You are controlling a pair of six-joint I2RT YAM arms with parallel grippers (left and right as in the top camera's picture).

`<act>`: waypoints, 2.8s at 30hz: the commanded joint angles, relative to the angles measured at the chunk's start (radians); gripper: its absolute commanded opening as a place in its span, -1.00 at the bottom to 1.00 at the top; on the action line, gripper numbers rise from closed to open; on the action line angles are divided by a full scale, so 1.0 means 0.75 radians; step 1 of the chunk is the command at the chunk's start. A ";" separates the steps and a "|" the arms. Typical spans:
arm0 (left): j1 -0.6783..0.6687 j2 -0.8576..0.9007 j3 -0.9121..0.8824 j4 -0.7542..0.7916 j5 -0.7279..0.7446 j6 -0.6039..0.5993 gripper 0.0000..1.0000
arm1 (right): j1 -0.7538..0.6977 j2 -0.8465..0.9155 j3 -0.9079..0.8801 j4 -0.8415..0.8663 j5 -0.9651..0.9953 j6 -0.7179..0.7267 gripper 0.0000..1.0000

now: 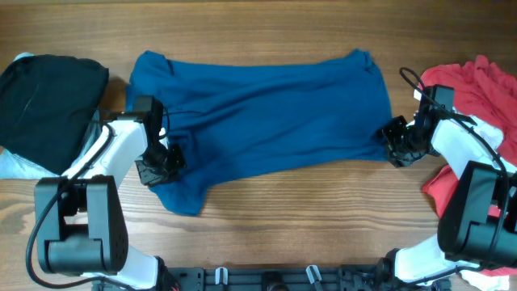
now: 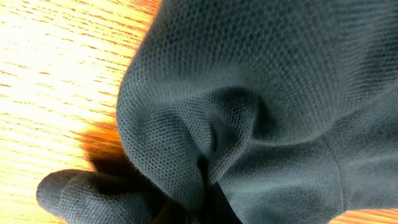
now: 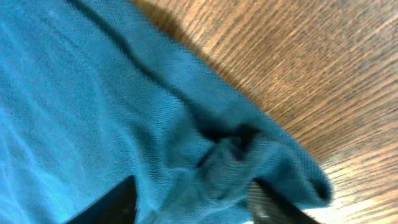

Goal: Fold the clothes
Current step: 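Grasp the near corners of the blue shirt with both grippers, then lift the shirt with both grippers and swing it up and away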

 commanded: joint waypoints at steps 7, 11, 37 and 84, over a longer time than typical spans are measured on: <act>0.008 -0.027 -0.006 -0.005 0.046 -0.016 -0.92 | 0.005 0.047 -0.006 -0.100 -0.012 -0.058 -0.91; 0.009 -0.103 0.040 -0.110 0.164 0.022 -0.92 | 0.005 -0.063 0.034 -0.205 -0.007 -0.216 -0.91; 0.358 -1.060 0.694 0.033 0.384 0.053 -0.92 | -0.069 -0.937 0.888 -0.459 0.371 -0.564 -0.92; 0.245 -0.704 1.387 -0.200 0.317 0.200 -0.92 | -0.086 -0.711 1.365 -0.448 0.441 -0.642 -0.92</act>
